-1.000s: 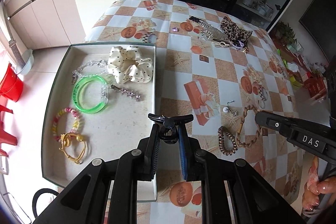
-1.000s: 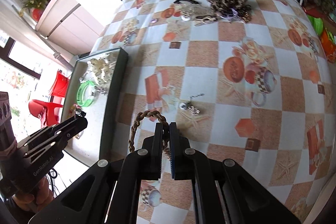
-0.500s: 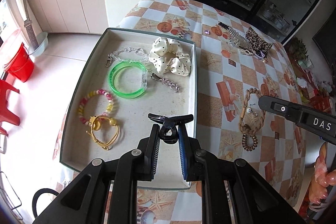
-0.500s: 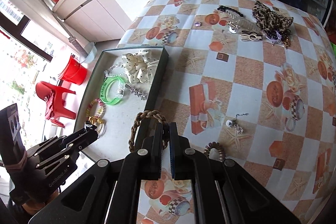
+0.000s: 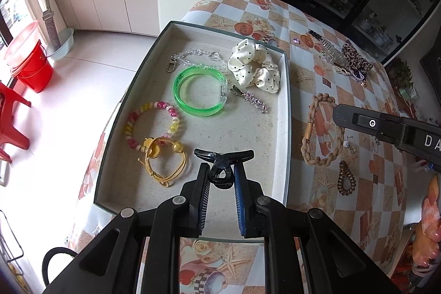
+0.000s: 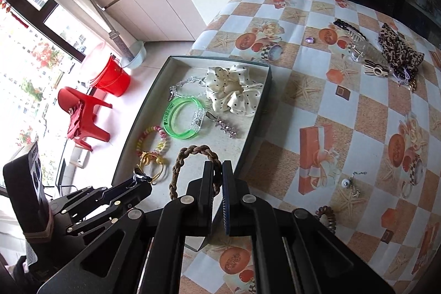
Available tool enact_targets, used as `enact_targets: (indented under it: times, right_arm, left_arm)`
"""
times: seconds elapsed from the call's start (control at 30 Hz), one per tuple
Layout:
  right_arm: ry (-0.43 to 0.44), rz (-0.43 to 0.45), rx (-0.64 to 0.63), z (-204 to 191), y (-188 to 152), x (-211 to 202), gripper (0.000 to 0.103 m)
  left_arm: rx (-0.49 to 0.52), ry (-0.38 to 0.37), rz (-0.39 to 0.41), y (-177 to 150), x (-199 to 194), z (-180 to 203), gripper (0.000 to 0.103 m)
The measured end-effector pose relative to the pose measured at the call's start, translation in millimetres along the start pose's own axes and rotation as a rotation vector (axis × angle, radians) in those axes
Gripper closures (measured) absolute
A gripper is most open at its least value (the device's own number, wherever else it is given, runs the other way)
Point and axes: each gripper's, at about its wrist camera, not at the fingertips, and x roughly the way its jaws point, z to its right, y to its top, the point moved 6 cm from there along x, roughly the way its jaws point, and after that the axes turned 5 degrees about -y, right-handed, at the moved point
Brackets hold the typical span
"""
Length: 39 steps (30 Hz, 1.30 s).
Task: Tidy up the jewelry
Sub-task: 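Carry both items over the tray and open the right tool to drop the braided bracelet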
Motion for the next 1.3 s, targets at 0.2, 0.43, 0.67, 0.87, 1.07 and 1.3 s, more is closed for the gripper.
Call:
enact_targets:
  times: [0.2,0.43,0.67,0.87,1.07,1.3]
  right_arm:
    - [0.024,-0.015,-0.044,-21.4,6.6,12.4,0.097]
    - [0.059,-0.068,-0.076,-42.0,8.9,37.7,0.097]
    - [0.057,-0.128,-0.130,-57.8,8.6,68.6,0.097]
    - [-0.026,-0.199,-0.144,-49.2,3.9,104.0,0.097]
    - [-0.078,-0.210,-0.119,-32.3,8.6,120.2,0.097]
    - [-0.098,-0.226,-0.124,-27.4,6.6,131.7,0.096]
  left_arm:
    - [-0.019,0.018,-0.011,-5.9,8.8,-13.4,0.083]
    - [-0.046,0.041,-0.030,-12.9,21.5,-30.8,0.083]
    - [-0.056,0.074,-0.063,-16.8,38.0,-40.5,0.083]
    - [-0.046,0.089,-0.092,-19.3,50.3,-41.5,0.083]
    - [-0.048,0.107,-0.107,-20.6,56.5,-44.4,0.083]
    - [-0.028,0.137,-0.126,-19.8,63.3,-41.6,0.082]
